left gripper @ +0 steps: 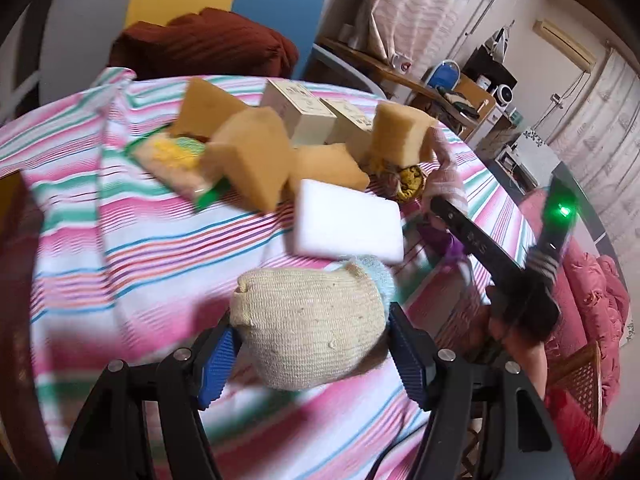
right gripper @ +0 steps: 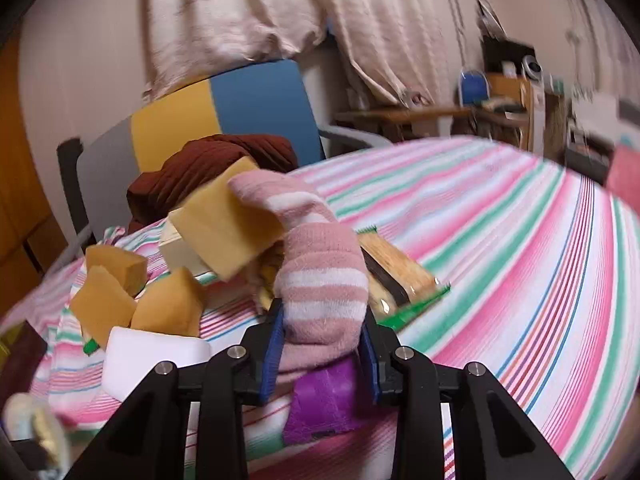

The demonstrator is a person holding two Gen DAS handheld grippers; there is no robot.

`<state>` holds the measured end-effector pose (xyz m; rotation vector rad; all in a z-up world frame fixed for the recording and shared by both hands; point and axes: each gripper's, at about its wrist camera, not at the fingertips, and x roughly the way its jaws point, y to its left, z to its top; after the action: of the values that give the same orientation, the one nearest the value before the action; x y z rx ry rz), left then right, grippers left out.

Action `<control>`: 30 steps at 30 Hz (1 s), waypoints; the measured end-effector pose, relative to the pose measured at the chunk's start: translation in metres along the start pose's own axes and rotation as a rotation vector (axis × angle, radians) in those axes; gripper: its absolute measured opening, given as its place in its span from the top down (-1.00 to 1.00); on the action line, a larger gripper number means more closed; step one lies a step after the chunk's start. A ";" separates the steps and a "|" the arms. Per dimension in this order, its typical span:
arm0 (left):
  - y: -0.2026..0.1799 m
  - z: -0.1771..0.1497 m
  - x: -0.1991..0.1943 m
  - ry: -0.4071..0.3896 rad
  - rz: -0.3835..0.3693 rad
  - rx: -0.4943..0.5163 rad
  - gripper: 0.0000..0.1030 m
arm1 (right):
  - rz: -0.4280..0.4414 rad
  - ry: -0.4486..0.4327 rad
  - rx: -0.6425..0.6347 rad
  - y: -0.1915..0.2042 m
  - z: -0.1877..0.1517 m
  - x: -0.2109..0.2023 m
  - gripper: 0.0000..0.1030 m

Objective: Organize objects
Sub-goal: 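Grasp the pink sock with the right tool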

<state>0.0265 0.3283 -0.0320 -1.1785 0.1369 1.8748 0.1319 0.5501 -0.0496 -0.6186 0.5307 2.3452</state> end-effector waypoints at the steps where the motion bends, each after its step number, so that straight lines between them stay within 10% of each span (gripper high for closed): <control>1: -0.001 0.002 0.005 0.008 -0.007 0.001 -0.37 | 0.004 0.004 0.014 -0.002 0.000 0.001 0.33; 30: 0.000 -0.002 0.012 -0.086 0.021 0.088 -0.28 | -0.026 -0.031 -0.017 0.004 -0.006 -0.006 0.33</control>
<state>0.0262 0.3344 -0.0423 -1.0391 0.1825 1.9145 0.1351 0.5414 -0.0499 -0.5928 0.4860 2.3332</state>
